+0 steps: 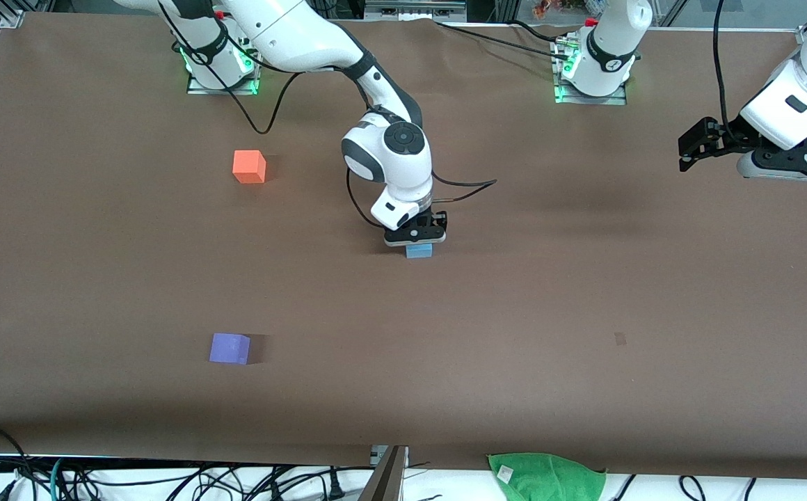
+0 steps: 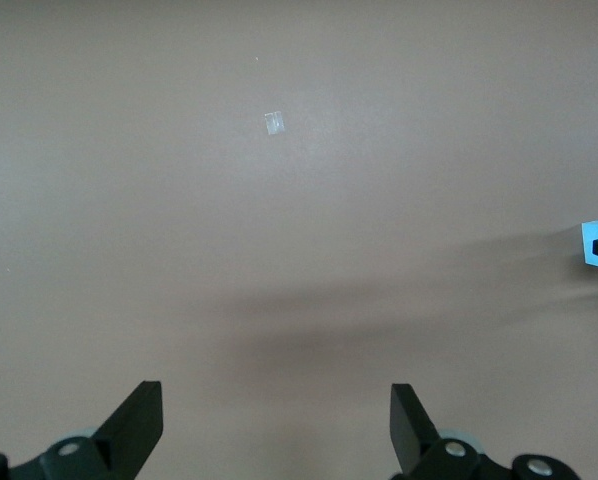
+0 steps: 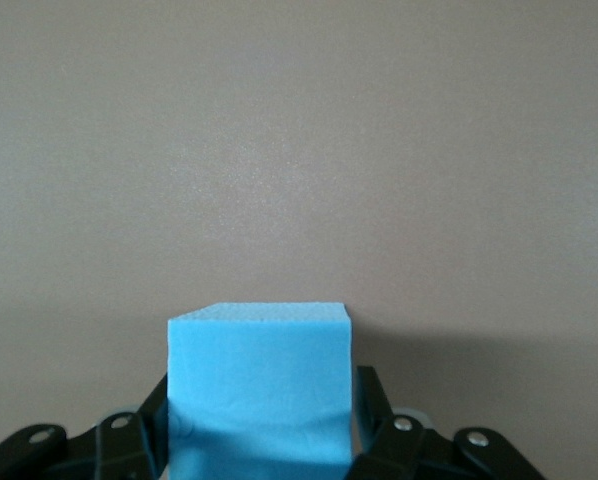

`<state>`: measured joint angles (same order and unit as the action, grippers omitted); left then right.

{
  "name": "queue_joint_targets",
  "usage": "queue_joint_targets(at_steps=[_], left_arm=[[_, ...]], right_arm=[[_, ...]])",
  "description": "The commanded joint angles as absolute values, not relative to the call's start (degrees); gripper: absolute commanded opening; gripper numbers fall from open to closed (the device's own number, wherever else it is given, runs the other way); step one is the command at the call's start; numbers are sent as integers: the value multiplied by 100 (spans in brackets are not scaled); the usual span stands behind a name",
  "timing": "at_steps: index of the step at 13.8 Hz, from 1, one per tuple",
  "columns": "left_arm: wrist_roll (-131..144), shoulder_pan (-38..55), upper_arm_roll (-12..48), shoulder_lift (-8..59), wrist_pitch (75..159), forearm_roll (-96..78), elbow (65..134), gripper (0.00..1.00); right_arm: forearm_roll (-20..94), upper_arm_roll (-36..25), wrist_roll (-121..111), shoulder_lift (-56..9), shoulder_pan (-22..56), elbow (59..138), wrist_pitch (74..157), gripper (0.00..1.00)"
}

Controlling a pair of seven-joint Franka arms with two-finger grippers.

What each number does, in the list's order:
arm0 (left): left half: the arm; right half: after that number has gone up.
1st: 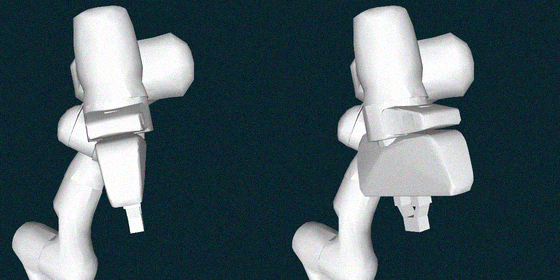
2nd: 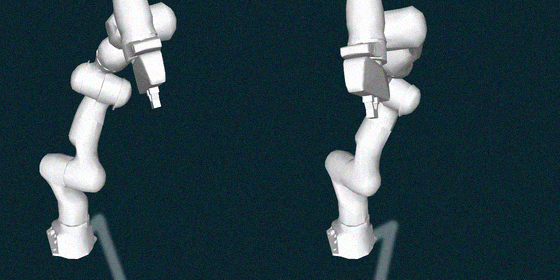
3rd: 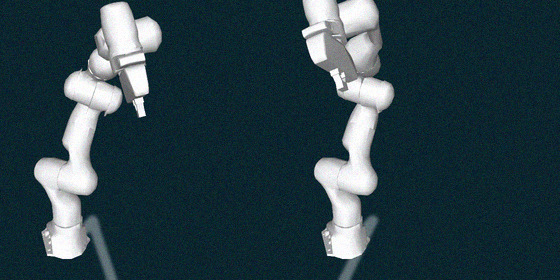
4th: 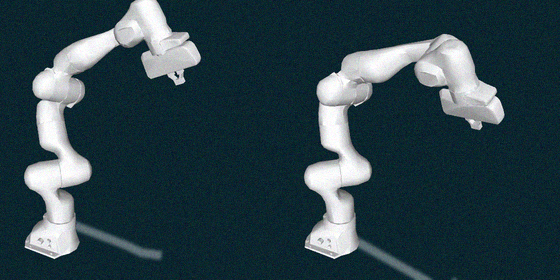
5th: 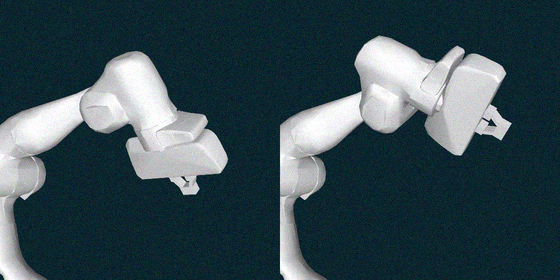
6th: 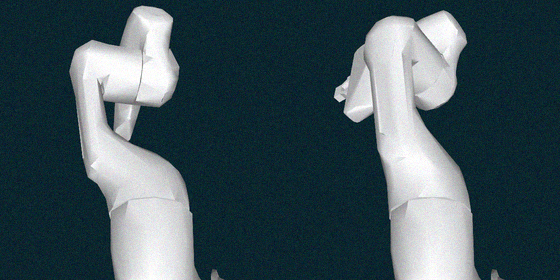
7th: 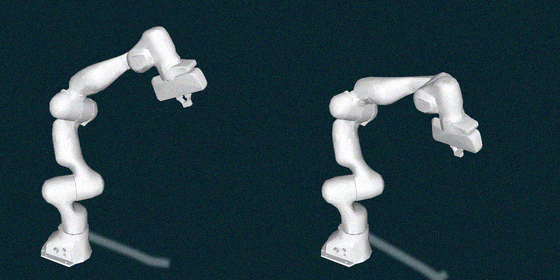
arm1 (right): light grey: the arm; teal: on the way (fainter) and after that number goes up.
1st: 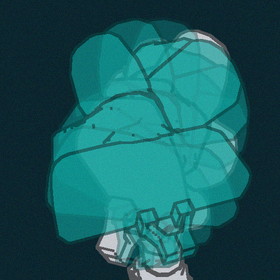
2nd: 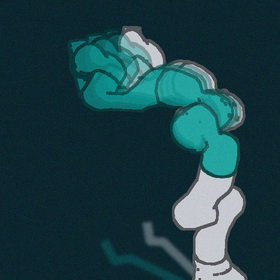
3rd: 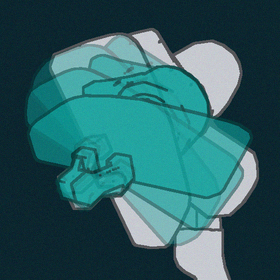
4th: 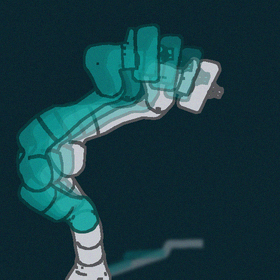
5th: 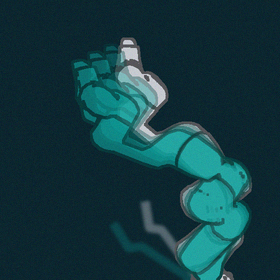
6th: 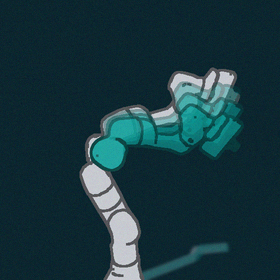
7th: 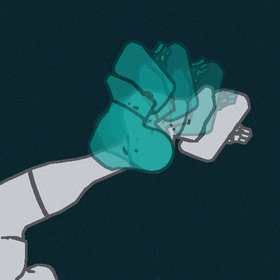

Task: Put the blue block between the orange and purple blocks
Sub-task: 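Carry the blue block with the right gripper toward the orange block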

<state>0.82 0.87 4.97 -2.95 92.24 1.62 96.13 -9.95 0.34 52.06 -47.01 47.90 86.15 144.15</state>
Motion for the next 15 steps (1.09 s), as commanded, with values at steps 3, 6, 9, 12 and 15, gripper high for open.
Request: queue_joint_targets(at_steps=[3, 6, 9, 12, 15], left_arm=[[-53, 79, 492, -343, 9176, 62, 9624, 100], [-53, 79, 492, -343, 9176, 62, 9624, 100], [-53, 79, 501, -343, 9176, 62, 9624, 100], [-44, 88, 501, -334, 9176, 62, 9598, 100], [-44, 97, 492, -334, 9176, 62, 9598, 100]], right_arm=[[-1090, -70, 5239, -4668, 4799, 8473, 14414, 61], [-1064, -167, 5116, -4133, 4711, 8481, 13513, 61], [-959, -158, 4293, -3483, 4151, 8516, 12388, 61], [76, -289, 2729, -2902, 3509, 8665, 11315, 61], [132, -745, 2015, -2532, 3331, 8946, 10863, 61]])
